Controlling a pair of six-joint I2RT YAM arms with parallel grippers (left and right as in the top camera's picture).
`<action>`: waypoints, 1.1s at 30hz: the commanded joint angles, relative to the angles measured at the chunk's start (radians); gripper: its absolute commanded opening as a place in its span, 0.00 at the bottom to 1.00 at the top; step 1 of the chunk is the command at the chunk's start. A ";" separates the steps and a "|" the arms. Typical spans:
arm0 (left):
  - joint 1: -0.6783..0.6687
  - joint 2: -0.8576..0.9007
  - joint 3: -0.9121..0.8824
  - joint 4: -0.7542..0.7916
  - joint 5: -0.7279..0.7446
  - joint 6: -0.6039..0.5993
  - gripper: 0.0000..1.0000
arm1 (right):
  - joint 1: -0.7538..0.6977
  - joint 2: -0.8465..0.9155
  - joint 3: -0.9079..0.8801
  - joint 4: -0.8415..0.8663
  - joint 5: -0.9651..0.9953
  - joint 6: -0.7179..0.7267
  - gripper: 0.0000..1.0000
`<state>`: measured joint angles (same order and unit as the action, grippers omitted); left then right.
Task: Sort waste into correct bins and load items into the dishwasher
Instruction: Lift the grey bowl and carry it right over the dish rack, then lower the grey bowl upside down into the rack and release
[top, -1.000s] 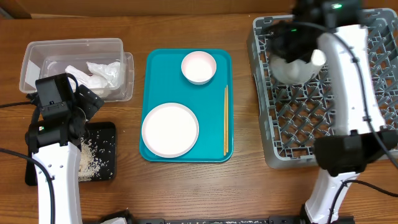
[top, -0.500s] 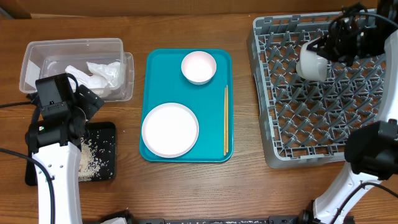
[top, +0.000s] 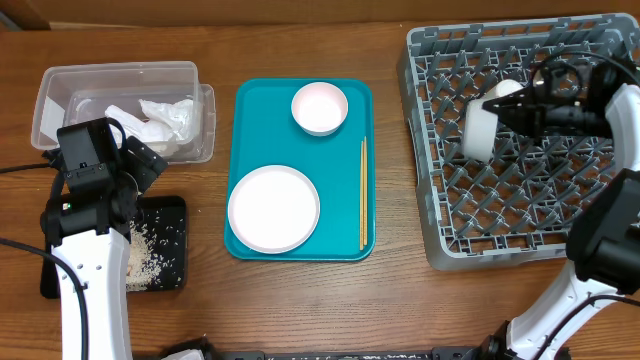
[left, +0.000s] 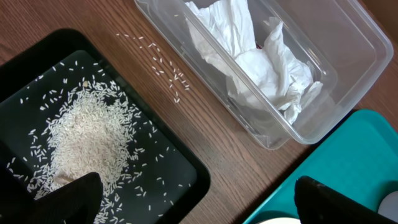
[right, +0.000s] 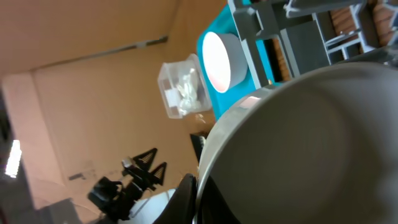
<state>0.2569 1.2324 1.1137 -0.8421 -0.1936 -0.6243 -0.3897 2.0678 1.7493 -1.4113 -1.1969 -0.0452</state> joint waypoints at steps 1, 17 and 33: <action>0.004 -0.010 0.015 0.001 0.004 0.019 1.00 | -0.037 -0.012 -0.015 0.005 -0.024 -0.019 0.04; 0.004 -0.010 0.015 0.001 0.004 0.019 1.00 | -0.077 -0.012 -0.015 0.015 0.038 -0.019 0.04; 0.004 -0.010 0.015 0.001 0.004 0.019 1.00 | -0.093 -0.014 -0.013 0.008 0.177 0.057 0.07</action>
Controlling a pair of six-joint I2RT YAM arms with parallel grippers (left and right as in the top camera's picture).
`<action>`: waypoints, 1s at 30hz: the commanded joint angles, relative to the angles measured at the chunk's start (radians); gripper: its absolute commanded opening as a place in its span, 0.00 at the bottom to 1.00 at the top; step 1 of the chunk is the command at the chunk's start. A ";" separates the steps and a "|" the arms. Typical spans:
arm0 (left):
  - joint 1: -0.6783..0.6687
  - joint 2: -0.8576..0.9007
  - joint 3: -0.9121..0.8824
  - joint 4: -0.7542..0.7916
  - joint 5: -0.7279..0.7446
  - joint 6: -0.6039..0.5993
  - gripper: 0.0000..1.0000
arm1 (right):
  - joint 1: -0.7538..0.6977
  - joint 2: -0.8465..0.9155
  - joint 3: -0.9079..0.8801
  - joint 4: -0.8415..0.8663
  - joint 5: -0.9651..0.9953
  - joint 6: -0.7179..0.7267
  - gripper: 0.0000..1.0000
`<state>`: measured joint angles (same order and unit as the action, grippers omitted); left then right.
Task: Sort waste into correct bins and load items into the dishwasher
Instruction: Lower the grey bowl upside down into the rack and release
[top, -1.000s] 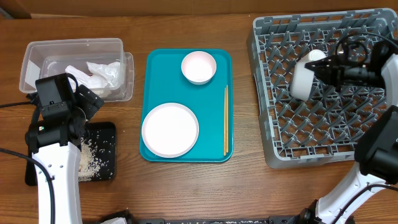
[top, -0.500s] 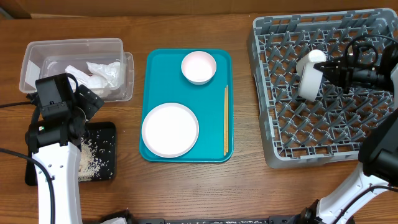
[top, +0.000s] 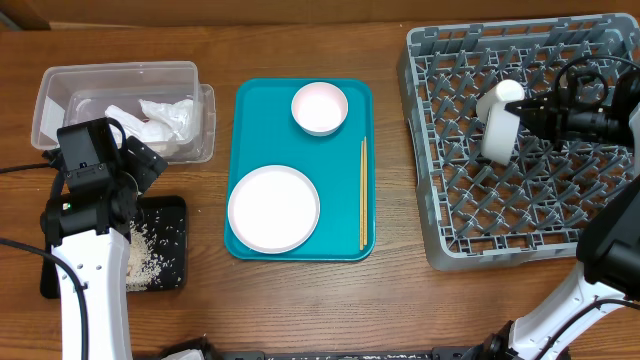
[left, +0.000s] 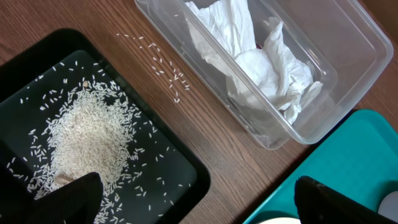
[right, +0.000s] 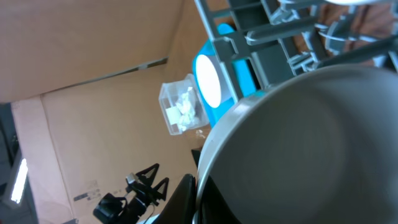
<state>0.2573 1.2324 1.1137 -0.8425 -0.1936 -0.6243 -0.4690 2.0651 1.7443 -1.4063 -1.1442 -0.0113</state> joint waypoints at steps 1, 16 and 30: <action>0.003 -0.010 0.015 0.002 0.004 0.019 1.00 | -0.021 -0.014 -0.006 0.002 0.130 0.024 0.09; 0.003 -0.010 0.015 0.001 0.004 0.019 1.00 | -0.120 -0.047 0.189 -0.151 0.457 0.121 0.30; 0.003 -0.010 0.015 0.002 0.004 0.019 1.00 | -0.033 -0.134 0.292 -0.278 0.669 0.158 0.26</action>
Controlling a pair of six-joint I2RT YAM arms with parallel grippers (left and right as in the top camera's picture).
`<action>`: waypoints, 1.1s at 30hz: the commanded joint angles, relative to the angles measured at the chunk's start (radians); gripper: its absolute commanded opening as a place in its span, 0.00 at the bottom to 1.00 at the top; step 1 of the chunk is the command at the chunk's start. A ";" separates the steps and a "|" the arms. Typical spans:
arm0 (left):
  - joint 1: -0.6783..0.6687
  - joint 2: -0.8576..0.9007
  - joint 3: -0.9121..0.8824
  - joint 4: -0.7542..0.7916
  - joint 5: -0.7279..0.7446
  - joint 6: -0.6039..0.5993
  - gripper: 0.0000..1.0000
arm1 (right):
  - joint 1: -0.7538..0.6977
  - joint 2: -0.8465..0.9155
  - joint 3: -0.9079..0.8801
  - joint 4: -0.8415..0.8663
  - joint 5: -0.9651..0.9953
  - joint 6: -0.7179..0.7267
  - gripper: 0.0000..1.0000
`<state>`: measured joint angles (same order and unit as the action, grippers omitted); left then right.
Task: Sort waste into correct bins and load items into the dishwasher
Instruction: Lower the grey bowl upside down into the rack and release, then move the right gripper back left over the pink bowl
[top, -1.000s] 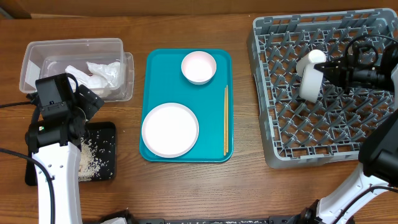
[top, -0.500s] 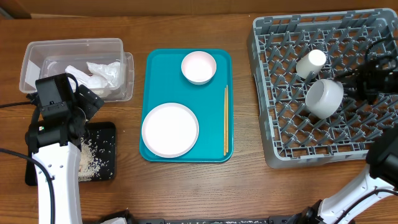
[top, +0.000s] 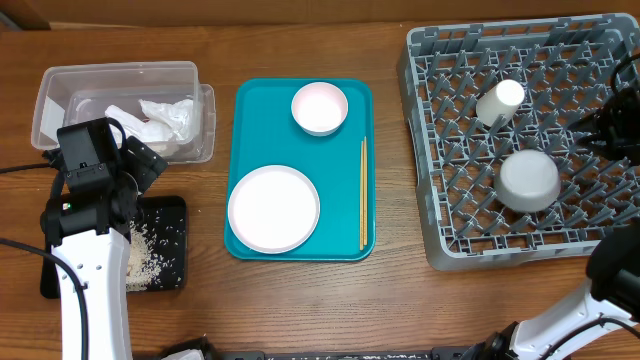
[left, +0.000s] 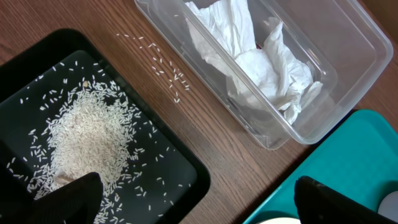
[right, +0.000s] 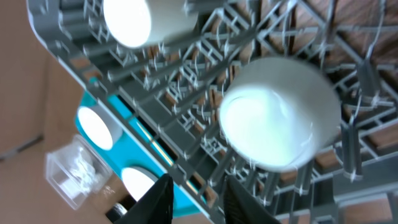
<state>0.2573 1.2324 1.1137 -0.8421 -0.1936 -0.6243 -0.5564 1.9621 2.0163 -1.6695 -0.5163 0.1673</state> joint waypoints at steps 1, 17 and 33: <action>0.003 -0.010 0.015 0.001 0.004 0.019 1.00 | 0.077 -0.030 0.016 -0.025 0.070 -0.021 0.25; 0.003 -0.010 0.015 0.001 0.004 0.019 1.00 | 0.552 -0.030 -0.105 0.127 0.245 0.118 0.25; 0.003 -0.010 0.015 0.001 0.004 0.019 1.00 | 1.020 0.054 -0.108 0.834 0.359 0.193 1.00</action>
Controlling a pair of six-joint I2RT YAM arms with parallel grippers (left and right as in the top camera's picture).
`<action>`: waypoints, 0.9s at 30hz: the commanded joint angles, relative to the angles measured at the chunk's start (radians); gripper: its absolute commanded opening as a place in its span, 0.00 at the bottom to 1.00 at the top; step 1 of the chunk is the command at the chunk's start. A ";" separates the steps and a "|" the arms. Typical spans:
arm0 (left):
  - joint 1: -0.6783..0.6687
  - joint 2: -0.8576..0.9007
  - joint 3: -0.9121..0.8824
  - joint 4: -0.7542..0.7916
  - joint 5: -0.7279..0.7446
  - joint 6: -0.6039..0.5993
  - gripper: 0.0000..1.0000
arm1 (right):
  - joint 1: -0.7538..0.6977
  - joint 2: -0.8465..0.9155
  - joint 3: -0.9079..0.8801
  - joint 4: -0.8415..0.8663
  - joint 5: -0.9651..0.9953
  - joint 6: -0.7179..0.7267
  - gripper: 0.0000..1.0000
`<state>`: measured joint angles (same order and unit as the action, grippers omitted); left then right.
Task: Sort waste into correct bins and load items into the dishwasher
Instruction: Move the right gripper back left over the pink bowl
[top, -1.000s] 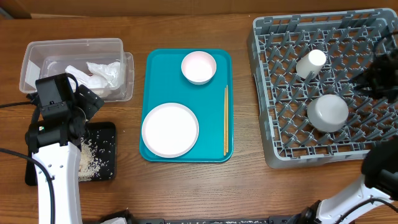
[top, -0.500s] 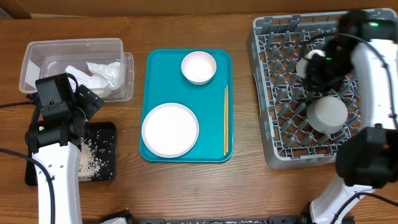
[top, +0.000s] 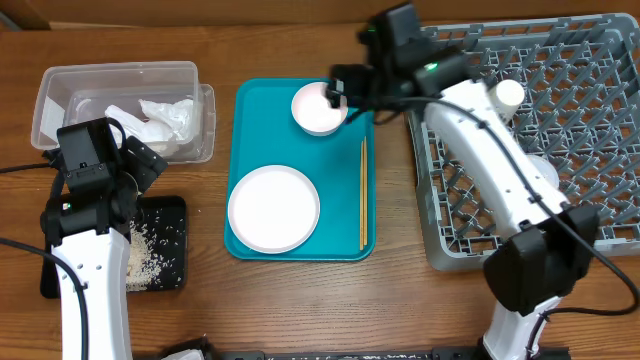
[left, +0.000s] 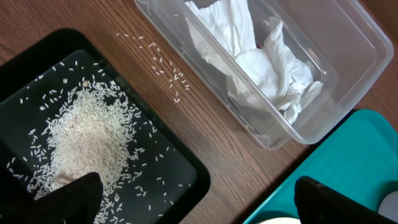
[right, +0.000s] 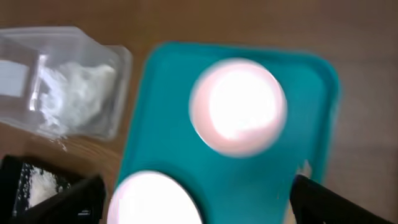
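The teal tray holds a white plate, a small white bowl and chopsticks. My right gripper hangs open over the tray's far end beside the small bowl. Its wrist view is blurred, showing the bowl ahead and the plate between the spread fingers. The grey dish rack holds a white cup and an upturned bowl, partly hidden by my arm. My left gripper is open above the black rice tray.
A clear bin with crumpled white paper stands at the far left, behind the black tray of rice. Loose rice grains lie on the wood between them. My right arm spans from the rack's front across to the tray.
My right gripper was open at the rack's right side above the upturned bowl; now it is open over the tray beside the small bowl. The left arm is unchanged.
My right gripper first held a white bowl over the rack, and a second later held it further right. Then the bowl lay upside down in the rack with the gripper open off it. Now that gripper is over the tray. The left arm stayed still.
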<state>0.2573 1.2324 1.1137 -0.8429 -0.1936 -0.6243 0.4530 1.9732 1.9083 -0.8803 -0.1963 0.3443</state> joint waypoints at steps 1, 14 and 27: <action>0.003 -0.010 0.015 0.002 0.004 0.019 1.00 | 0.014 0.056 0.000 0.071 0.037 0.016 1.00; 0.003 -0.010 0.015 0.002 0.004 0.019 1.00 | 0.045 0.195 0.026 0.188 0.004 -0.116 0.99; 0.003 -0.009 0.015 0.002 0.004 0.019 1.00 | 0.141 0.330 0.026 0.235 0.218 -0.227 0.89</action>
<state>0.2573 1.2324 1.1137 -0.8421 -0.1936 -0.6243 0.6056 2.2799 1.9095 -0.6453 -0.0219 0.1478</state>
